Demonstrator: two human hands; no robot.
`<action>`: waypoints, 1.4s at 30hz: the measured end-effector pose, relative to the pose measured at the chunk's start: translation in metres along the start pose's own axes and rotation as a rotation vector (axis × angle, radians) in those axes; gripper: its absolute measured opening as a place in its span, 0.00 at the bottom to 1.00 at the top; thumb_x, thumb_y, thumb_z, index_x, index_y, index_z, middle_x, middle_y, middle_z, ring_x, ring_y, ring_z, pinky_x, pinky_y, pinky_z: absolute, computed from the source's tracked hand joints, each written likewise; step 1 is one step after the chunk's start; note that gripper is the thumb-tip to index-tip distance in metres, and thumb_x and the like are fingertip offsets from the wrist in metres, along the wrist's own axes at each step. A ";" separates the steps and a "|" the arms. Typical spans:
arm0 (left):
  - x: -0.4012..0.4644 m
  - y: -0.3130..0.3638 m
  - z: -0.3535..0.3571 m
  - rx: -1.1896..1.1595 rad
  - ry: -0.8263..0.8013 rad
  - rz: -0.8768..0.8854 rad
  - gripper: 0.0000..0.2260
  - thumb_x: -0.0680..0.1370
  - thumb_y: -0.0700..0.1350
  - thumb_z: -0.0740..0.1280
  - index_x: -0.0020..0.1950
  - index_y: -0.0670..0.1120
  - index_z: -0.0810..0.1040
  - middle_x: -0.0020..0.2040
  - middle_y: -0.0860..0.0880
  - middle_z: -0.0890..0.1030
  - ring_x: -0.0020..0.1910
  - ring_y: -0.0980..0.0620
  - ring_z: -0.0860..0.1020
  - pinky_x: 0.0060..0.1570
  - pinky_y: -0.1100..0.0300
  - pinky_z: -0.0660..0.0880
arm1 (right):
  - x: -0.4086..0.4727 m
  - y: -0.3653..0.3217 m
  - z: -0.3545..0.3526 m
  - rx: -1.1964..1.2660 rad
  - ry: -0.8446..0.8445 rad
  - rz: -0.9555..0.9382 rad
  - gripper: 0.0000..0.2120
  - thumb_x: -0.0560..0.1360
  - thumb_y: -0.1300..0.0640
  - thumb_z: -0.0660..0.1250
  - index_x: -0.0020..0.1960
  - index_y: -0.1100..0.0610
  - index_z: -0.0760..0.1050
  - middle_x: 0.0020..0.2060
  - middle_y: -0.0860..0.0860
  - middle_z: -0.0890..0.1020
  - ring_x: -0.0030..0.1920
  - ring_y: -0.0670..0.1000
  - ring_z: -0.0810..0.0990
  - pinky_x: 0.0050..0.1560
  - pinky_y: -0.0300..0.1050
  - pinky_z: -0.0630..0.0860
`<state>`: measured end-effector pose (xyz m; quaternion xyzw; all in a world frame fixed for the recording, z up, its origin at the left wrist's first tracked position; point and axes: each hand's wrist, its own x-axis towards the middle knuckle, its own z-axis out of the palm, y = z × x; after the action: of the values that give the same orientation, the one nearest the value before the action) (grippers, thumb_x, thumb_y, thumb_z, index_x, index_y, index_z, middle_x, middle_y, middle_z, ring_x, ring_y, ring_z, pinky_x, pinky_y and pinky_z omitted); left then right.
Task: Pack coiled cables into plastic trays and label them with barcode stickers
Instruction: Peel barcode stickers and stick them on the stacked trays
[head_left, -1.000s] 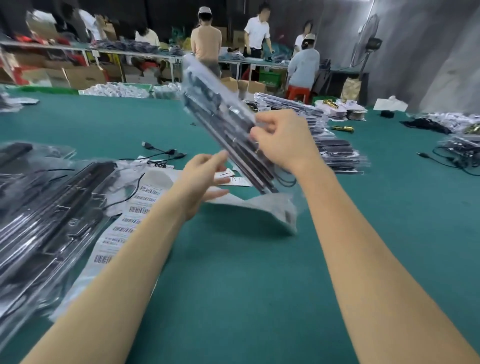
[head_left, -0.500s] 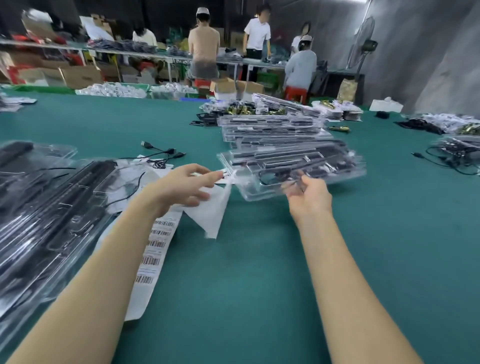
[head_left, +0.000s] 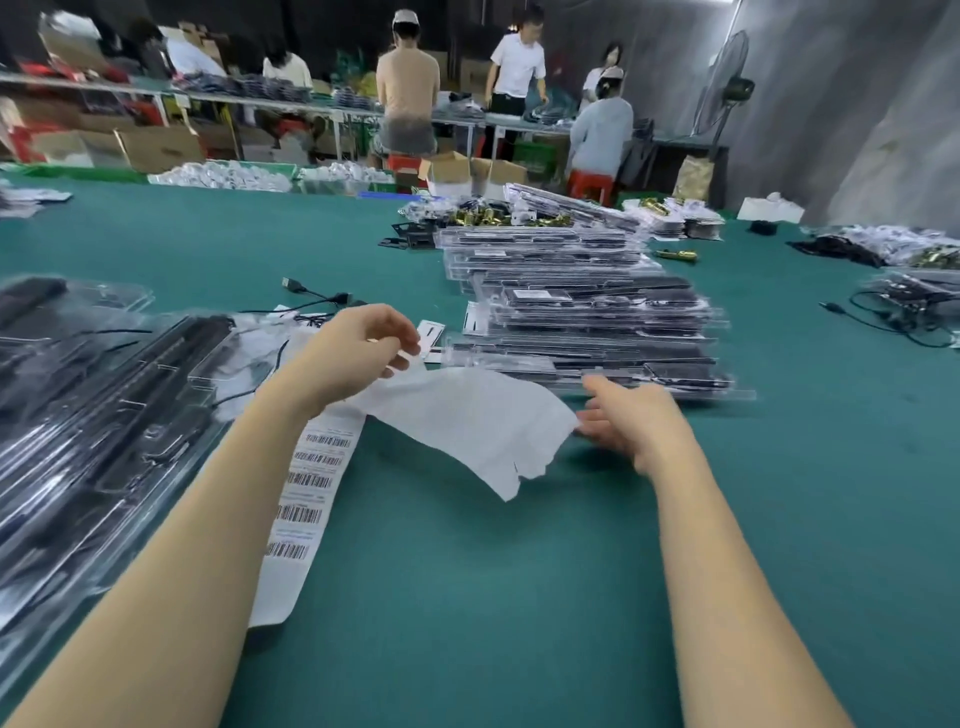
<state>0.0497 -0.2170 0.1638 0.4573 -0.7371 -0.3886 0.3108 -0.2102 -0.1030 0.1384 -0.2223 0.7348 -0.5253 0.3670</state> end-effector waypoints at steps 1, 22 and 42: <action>-0.001 -0.002 0.000 -0.001 -0.017 -0.018 0.13 0.81 0.35 0.57 0.50 0.47 0.80 0.46 0.53 0.85 0.46 0.53 0.84 0.49 0.58 0.80 | 0.002 0.000 -0.003 -0.100 0.048 -0.031 0.15 0.75 0.55 0.70 0.50 0.69 0.78 0.30 0.57 0.85 0.28 0.52 0.84 0.28 0.40 0.78; 0.003 0.000 -0.012 -0.314 0.399 0.186 0.05 0.80 0.43 0.66 0.48 0.52 0.80 0.47 0.53 0.84 0.50 0.53 0.82 0.57 0.55 0.79 | -0.031 -0.034 0.078 -0.761 0.150 -0.786 0.08 0.75 0.49 0.64 0.50 0.48 0.81 0.45 0.46 0.84 0.47 0.55 0.80 0.40 0.42 0.68; -0.004 -0.006 -0.001 -0.242 -0.245 -0.017 0.08 0.79 0.48 0.69 0.58 0.52 0.83 0.48 0.47 0.87 0.45 0.47 0.86 0.41 0.60 0.80 | -0.049 -0.058 0.073 -0.440 0.334 -1.563 0.05 0.72 0.62 0.72 0.43 0.55 0.85 0.57 0.51 0.84 0.70 0.58 0.74 0.74 0.66 0.60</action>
<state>0.0545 -0.2154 0.1586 0.3719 -0.7133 -0.5300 0.2683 -0.1265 -0.1325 0.1941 -0.6547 0.4993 -0.4992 -0.2699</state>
